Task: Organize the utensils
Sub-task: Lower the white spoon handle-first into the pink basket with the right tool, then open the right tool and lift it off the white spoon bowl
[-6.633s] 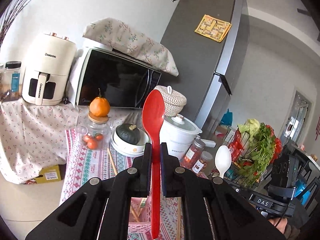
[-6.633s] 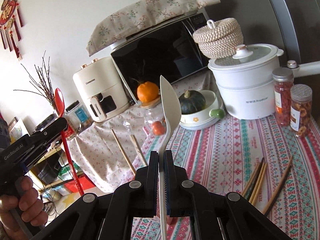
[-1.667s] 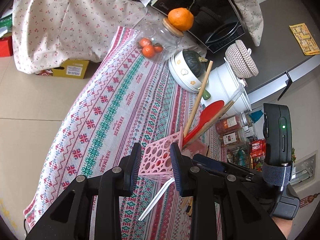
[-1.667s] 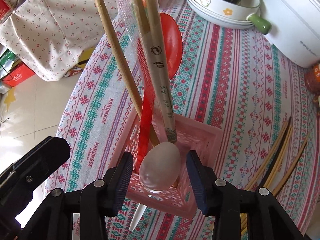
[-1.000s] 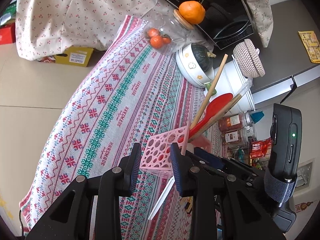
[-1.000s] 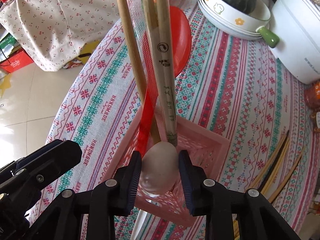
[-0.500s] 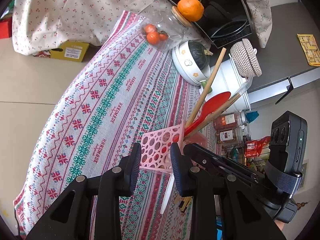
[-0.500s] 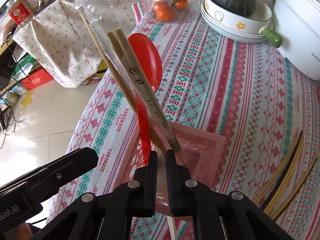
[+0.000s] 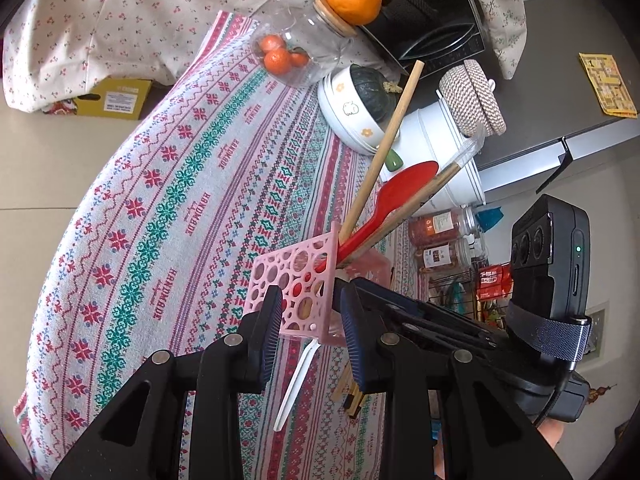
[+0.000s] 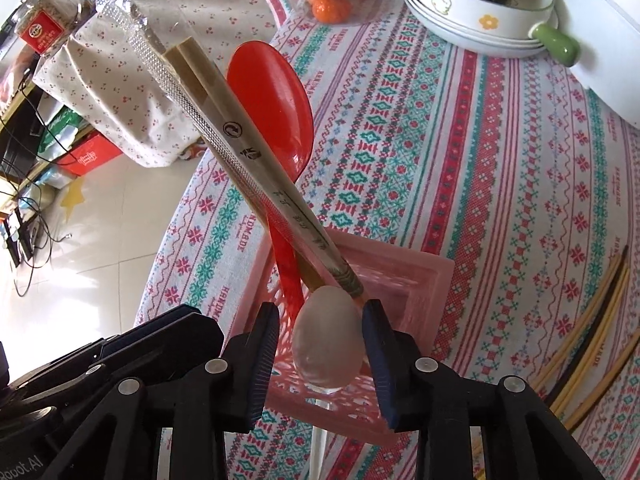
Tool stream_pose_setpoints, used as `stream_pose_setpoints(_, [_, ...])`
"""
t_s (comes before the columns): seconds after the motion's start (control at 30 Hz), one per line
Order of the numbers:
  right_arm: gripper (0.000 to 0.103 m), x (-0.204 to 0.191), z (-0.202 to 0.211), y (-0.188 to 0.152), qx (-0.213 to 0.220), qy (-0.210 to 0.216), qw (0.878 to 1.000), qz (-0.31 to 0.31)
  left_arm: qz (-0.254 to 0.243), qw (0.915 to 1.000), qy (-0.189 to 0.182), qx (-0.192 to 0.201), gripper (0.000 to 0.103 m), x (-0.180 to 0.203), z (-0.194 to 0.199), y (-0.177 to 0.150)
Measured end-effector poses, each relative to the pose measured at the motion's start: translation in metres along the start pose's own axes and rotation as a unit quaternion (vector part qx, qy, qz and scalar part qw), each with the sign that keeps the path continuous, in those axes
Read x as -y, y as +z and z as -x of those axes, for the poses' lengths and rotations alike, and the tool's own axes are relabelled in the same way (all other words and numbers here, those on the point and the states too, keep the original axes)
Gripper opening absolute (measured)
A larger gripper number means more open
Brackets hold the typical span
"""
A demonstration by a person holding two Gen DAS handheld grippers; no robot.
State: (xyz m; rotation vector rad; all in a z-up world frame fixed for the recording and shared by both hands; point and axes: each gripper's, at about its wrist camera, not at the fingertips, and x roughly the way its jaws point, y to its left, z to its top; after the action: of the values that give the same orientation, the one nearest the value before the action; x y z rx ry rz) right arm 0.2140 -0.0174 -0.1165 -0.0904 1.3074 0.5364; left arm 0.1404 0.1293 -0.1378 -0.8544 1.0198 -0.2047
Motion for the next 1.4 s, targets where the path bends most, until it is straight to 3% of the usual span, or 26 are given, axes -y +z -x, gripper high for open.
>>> stream_pose_setpoints(0.07, [0.028,0.001,-0.002,0.001,-0.002,-0.006,1.000,-0.006,0.004,1.0000,0.002,0.000,0.032,-0.001,-0.001,0.000])
stream_pose_setpoints(0.23, [0.029,-0.002,0.003,0.002,-0.011,-0.016,1.000,0.002,0.009,1.0000,0.000,0.003,0.032,-0.003,0.001,0.001])
stream_pose_setpoints(0.3, [0.041,-0.003,0.001,0.002,-0.020,-0.022,1.000,0.002,0.017,0.9999,0.002,0.004,0.032,-0.005,0.002,0.001])
stream_pose_setpoints(0.7, [0.036,-0.022,-0.017,0.000,-0.032,-0.114,0.993,0.028,0.070,0.9974,0.000,0.018,0.032,-0.021,0.013,0.005])
stream_pose_setpoints(1.13, [0.035,-0.037,-0.020,0.000,-0.031,-0.144,0.987,0.061,0.087,0.9961,-0.009,0.008,0.032,-0.027,0.012,0.004])
stream_pose_setpoints(1.4, [0.032,-0.036,-0.003,0.000,0.015,-0.125,0.991,0.039,0.069,0.9971,-0.030,0.009,0.032,-0.015,0.012,0.005])
